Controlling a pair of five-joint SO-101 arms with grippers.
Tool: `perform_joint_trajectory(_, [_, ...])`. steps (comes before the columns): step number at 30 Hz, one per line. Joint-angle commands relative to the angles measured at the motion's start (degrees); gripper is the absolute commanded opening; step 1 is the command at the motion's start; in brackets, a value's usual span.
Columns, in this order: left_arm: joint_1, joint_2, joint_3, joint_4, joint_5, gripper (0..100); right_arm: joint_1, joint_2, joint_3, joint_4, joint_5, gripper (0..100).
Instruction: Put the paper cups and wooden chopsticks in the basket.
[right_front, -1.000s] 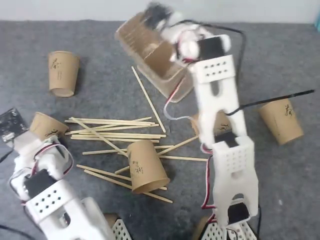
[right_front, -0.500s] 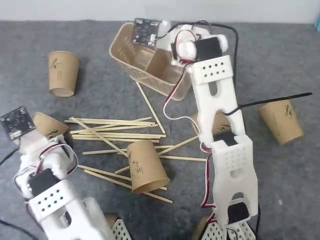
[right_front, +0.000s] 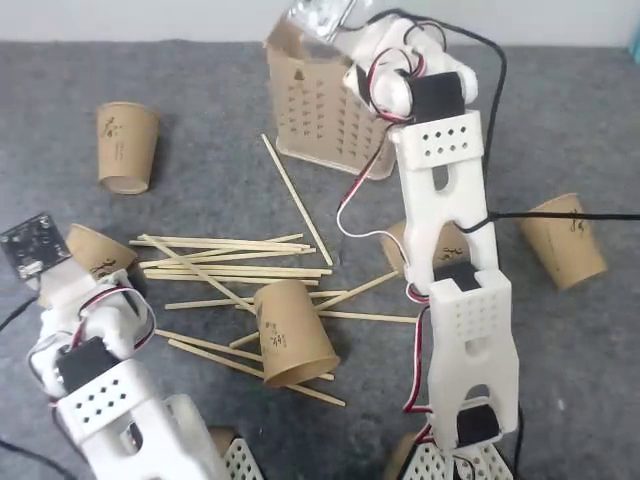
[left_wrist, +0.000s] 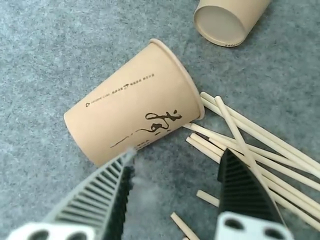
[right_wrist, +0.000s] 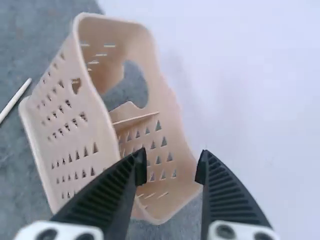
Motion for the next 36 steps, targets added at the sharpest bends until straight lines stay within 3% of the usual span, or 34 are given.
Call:
perform_joint_trajectory(1, [0.4,-1.3,-0.4,-1.1,-0.3,26,2.1,-1.5,-2.6,-3.8,-5.8,17.6])
perform_joint_trajectory(5, [0.4,-1.3,-0.4,-1.1,-0.3,26,3.8,-2.9,-5.5,-5.3,-17.0,17.6])
perform_joint_trajectory(9, [3.4,-0.8,-1.6,-0.2,-0.3,26,7.3,-5.2,-8.3,-2.5,-35.1,17.6])
perform_joint_trajectory(13, [7.3,-0.7,-8.5,4.9,-0.3,26,10.2,-6.1,-8.8,5.1,-52.4,17.6])
perform_joint_trajectory(16, [10.5,-0.5,-15.4,10.5,-0.3,26,11.0,-6.0,-8.4,9.4,-59.7,17.6])
perform_joint_trajectory(21, [16.6,9.7,-26.1,19.3,-0.3,26,9.9,-5.9,-8.3,13.8,-64.0,17.6])
perform_joint_trajectory(27, [16.8,32.2,-45.6,23.9,-0.5,26,9.4,-5.3,-1.8,13.3,-64.5,17.6])
perform_joint_trajectory(32, [18.6,49.1,-71.1,29.0,-1.6,26,9.2,-5.1,1.0,11.0,-64.6,18.0])
perform_joint_trajectory(36, [22.2,64.9,-98.7,38.5,-1.5,26,8.2,-5.1,-0.5,8.0,-64.7,18.0])
